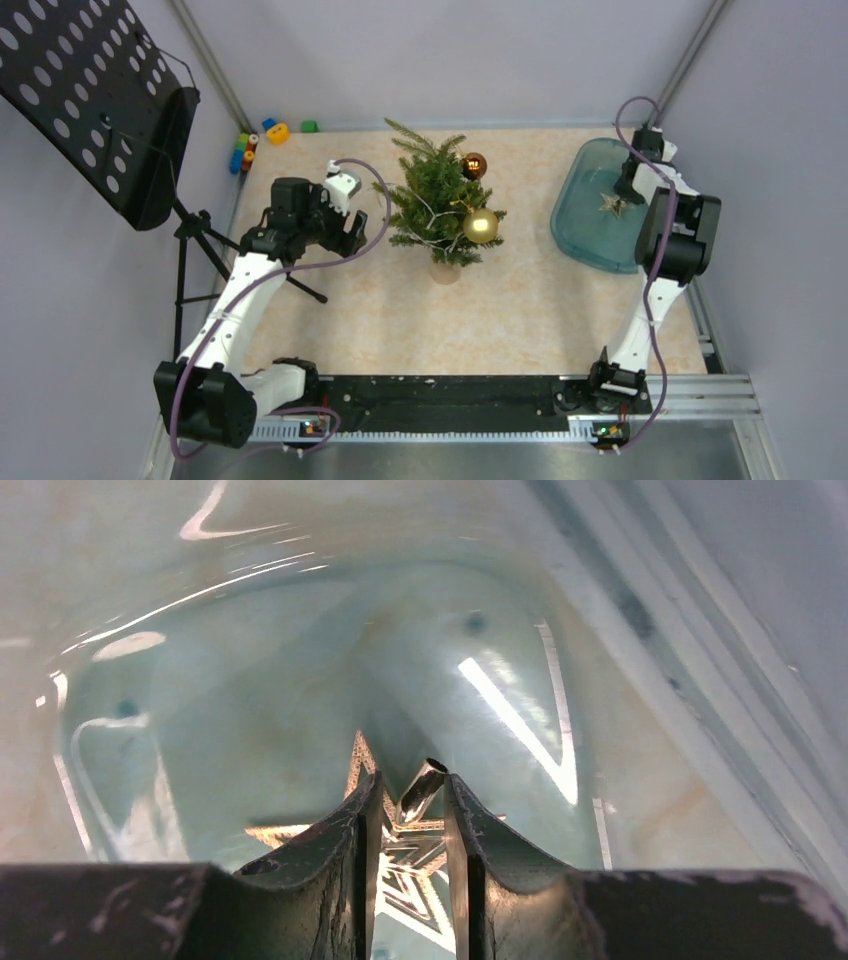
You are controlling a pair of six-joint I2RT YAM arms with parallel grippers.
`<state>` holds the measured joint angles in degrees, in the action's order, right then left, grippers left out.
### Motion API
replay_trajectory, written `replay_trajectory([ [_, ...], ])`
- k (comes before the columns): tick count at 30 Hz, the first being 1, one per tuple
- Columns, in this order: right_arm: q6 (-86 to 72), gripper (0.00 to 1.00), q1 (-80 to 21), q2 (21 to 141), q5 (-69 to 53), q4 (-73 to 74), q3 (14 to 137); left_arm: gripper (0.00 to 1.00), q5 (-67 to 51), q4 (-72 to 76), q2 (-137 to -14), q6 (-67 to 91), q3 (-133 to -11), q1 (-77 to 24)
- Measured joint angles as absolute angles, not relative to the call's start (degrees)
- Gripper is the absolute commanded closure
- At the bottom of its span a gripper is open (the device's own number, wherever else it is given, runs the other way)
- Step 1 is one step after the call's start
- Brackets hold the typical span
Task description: Decorate the small christmas tree
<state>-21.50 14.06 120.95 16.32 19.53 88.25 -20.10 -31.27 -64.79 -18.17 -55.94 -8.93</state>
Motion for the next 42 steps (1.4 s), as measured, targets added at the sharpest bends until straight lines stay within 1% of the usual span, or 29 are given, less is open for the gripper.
replay_trajectory([
  [8,-17.34,0.73,10.13,122.54,10.15,22.24,92.16,0.16,-20.10,-31.27,-64.79,-18.17,-55.94,-8.91],
  [11,-15.94,0.69,9.54,122.54,7.25,23.18,93.12,0.16,-20.10,-31.29,-64.79,-18.20,-55.94,-8.93],
  [13,-14.94,0.68,9.47,122.54,6.37,23.38,93.12,0.16,-20.10,-31.29,-64.79,-18.20,-55.94,-8.91],
  [15,-13.82,0.68,9.47,122.54,6.31,23.90,93.12,0.16,-20.10,-31.29,-64.77,-18.20,-55.94,-8.93],
  [18,-12.97,0.65,9.47,122.54,6.70,24.29,93.25,0.16,-20.10,-31.29,-64.77,-18.20,-55.94,-8.91],
  [19,-13.19,0.65,9.52,122.54,7.25,24.67,93.47,0.16,-20.10,-31.29,-64.77,-18.20,-55.94,-8.91],
  [21,-14.50,0.69,9.80,122.21,8.14,24.60,93.47,0.16,-20.10,-31.29,-64.77,-18.22,-55.94,-8.93],
  [23,-16.49,0.71,10.00,121.67,8.71,23.55,92.99,0.16,-20.10,-31.29,-64.77,-18.22,-55.94,-8.93],
  [27,-20.84,0.70,10.83,120.31,9.54,20.12,90.74,0.16,-20.10,-31.29,-64.77,-18.28,-55.94,-8.91],
  [32,-23.70,0.69,11.18,120.38,10.66,18.68,90.72,0.16,-20.08,-31.31,-64.77,-18.39,-55.94,-8.93],
  [42,-23.94,0.69,11.16,123.04,11.09,19.70,91.72,0.16,-20.10,-31.31,-64.77,-18.39,-55.94,-8.91],
])
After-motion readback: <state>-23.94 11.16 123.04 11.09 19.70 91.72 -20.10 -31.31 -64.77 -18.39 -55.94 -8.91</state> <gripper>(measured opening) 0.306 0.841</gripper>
